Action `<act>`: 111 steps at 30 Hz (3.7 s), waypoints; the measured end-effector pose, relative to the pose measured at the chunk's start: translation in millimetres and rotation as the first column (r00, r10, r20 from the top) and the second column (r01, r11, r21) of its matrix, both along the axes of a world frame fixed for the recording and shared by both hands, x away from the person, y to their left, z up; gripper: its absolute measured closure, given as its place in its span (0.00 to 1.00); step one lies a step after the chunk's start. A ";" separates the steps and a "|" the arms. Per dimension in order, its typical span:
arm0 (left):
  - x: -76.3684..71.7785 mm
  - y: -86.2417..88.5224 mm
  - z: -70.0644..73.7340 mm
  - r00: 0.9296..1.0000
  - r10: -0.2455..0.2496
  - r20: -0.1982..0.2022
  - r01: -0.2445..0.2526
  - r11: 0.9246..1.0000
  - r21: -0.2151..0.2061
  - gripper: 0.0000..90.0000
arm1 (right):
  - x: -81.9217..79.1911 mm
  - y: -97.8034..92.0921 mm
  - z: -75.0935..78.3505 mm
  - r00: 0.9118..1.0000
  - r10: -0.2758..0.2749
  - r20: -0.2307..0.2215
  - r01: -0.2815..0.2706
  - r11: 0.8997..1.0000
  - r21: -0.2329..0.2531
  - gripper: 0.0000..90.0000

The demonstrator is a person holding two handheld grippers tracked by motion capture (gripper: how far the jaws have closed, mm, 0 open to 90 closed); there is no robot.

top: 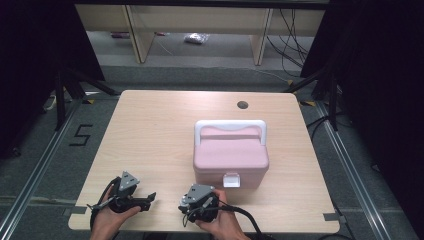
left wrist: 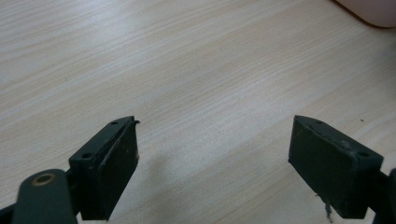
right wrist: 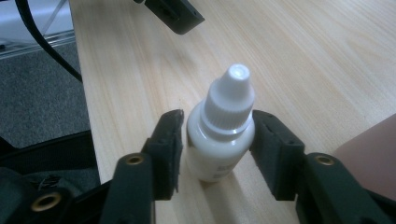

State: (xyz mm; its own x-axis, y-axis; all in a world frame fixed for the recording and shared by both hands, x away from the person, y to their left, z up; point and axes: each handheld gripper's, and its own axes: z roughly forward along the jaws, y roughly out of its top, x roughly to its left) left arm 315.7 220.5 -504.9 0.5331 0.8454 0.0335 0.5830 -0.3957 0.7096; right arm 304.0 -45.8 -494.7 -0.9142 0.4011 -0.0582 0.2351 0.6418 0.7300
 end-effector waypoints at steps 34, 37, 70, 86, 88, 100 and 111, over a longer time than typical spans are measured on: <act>-0.3 0.0 0.9 1.000 -0.002 0.003 0.002 1.000 0.012 0.17 | -40.5 -95.1 32.4 0.994 -0.106 -0.004 0.106 0.994 0.013 0.67; -0.9 -1.6 0.3 1.000 0.013 0.005 -0.013 1.000 -0.010 0.17 | -43.6 -105.1 33.2 0.992 -0.129 -0.004 0.129 0.992 0.013 0.67; -0.8 -1.7 0.2 1.000 0.011 0.000 -0.011 1.000 0.005 0.17 | -32.7 -248.8 31.6 0.854 -0.519 0.030 0.519 0.855 0.008 0.67; 0.2 -1.2 0.3 1.000 -0.007 0.009 0.007 1.000 0.017 0.17 | 2.7 -280.1 25.4 0.772 -0.635 0.024 0.635 0.772 0.005 0.67; -0.9 -1.8 0.6 1.000 0.003 -0.007 -0.003 1.000 0.014 0.17 | 7.9 -282.3 23.8 0.764 -0.645 0.013 0.645 0.764 0.009 0.67; 0.0 -1.5 -0.3 1.000 0.003 0.001 -0.003 1.000 0.004 0.17 | 25.6 -289.2 18.4 0.747 -0.665 -0.002 0.665 0.747 0.001 0.67; -0.3 -1.5 -0.2 1.000 0.002 -0.007 -0.002 1.000 0.013 0.17 | 27.5 -292.4 16.4 0.740 -0.672 0.005 0.672 0.740 -0.024 0.67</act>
